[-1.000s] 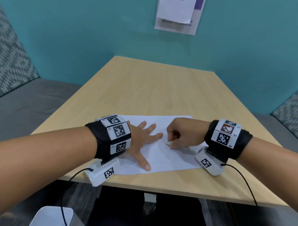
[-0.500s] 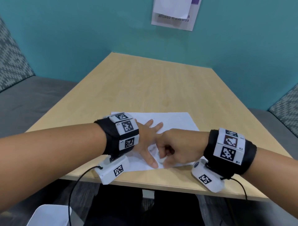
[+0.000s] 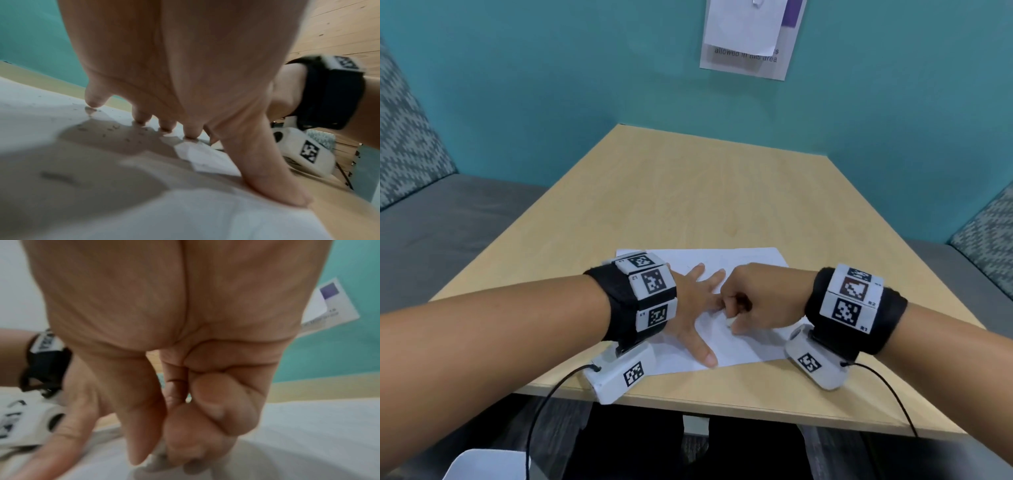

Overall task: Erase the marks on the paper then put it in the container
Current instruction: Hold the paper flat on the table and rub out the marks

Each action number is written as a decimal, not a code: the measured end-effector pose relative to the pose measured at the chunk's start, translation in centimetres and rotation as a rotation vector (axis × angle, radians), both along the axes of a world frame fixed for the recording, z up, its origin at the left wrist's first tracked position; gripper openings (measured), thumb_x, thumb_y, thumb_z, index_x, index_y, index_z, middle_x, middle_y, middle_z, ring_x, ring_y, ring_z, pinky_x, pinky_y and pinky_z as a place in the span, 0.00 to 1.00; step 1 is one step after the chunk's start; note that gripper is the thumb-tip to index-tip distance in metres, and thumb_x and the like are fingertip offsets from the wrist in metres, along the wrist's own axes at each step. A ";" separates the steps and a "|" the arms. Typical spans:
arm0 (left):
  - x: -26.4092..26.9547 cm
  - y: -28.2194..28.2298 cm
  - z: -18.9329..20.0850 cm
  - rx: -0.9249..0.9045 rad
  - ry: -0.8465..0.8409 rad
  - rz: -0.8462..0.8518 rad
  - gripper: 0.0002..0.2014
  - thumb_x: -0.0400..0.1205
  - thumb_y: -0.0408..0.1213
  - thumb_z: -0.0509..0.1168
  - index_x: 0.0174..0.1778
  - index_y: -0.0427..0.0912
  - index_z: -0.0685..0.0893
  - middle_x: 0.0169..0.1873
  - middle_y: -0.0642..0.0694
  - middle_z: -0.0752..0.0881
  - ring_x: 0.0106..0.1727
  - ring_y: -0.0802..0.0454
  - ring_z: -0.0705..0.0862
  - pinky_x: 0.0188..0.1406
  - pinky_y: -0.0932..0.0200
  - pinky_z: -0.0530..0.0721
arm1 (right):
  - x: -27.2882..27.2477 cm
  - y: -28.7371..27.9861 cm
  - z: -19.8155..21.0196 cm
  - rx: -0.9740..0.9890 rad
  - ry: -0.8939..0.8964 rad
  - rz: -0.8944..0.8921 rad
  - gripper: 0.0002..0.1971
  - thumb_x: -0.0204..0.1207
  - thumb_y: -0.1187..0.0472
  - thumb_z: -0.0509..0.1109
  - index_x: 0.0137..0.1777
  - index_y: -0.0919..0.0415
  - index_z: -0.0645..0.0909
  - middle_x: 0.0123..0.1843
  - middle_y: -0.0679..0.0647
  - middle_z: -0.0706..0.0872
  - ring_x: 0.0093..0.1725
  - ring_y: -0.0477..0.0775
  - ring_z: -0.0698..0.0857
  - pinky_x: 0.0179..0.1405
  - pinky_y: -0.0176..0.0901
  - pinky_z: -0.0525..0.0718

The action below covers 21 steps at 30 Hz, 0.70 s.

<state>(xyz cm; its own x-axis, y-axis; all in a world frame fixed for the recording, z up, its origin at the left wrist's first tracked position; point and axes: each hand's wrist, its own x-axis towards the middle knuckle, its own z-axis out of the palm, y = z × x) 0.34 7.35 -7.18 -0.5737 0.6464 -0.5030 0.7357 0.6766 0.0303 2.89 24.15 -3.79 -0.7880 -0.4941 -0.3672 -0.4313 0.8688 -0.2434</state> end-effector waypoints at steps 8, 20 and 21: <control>0.2 0.0 0.1 -0.016 -0.005 0.000 0.52 0.72 0.73 0.66 0.84 0.68 0.40 0.84 0.54 0.29 0.85 0.41 0.30 0.75 0.17 0.45 | -0.6 0.4 0.4 0.000 0.022 -0.018 0.06 0.72 0.57 0.78 0.42 0.55 0.84 0.32 0.40 0.80 0.32 0.40 0.78 0.35 0.35 0.77; 0.5 0.1 0.8 -0.014 -0.019 0.009 0.53 0.72 0.71 0.68 0.83 0.70 0.37 0.84 0.50 0.28 0.85 0.39 0.30 0.75 0.17 0.46 | 1.0 0.5 -0.3 0.006 -0.047 0.051 0.06 0.71 0.56 0.78 0.40 0.53 0.82 0.33 0.42 0.81 0.32 0.40 0.78 0.33 0.32 0.75; 0.5 0.0 0.9 -0.005 -0.029 0.011 0.53 0.72 0.70 0.68 0.83 0.70 0.37 0.84 0.50 0.28 0.85 0.40 0.30 0.75 0.17 0.45 | 1.6 0.1 -0.4 0.000 -0.078 0.077 0.06 0.71 0.56 0.77 0.40 0.54 0.82 0.34 0.42 0.82 0.32 0.41 0.78 0.33 0.31 0.76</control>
